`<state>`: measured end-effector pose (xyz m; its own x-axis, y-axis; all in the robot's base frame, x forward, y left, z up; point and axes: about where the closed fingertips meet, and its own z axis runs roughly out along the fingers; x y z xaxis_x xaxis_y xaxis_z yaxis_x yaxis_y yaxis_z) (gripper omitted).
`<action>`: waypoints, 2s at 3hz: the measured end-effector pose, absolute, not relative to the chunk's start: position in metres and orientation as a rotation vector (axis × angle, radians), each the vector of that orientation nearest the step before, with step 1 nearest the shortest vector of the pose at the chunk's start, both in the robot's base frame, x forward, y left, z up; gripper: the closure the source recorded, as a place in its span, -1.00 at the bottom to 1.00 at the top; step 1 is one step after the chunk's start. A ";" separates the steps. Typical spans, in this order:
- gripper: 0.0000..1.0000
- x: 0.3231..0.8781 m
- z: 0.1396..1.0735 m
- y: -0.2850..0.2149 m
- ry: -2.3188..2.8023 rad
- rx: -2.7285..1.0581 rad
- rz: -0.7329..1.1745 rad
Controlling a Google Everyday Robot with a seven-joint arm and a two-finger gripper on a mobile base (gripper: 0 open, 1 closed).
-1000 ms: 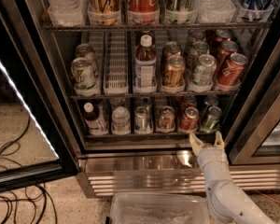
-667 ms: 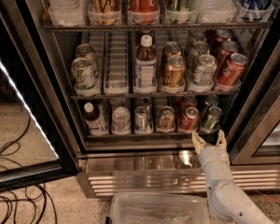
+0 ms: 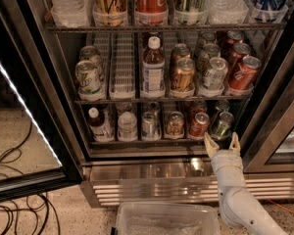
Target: Pick green can from bottom shelf of fridge
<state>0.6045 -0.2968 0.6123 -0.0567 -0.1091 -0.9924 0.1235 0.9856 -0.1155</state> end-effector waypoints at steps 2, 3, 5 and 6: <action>-0.34 0.612 0.617 -0.302 1.582 0.006 -0.201; -0.34 0.617 0.616 -0.305 1.572 -0.003 -0.210; -0.32 0.624 0.613 -0.315 1.570 -0.018 -0.231; -0.20 0.672 0.611 -0.336 1.537 -0.003 -0.211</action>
Offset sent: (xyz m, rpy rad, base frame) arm 0.0109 -0.0087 0.0055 -0.0256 -0.0546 -0.0045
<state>0.6721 -0.3359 0.6108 0.0191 -0.1378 -0.9903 0.1347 0.9818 -0.1341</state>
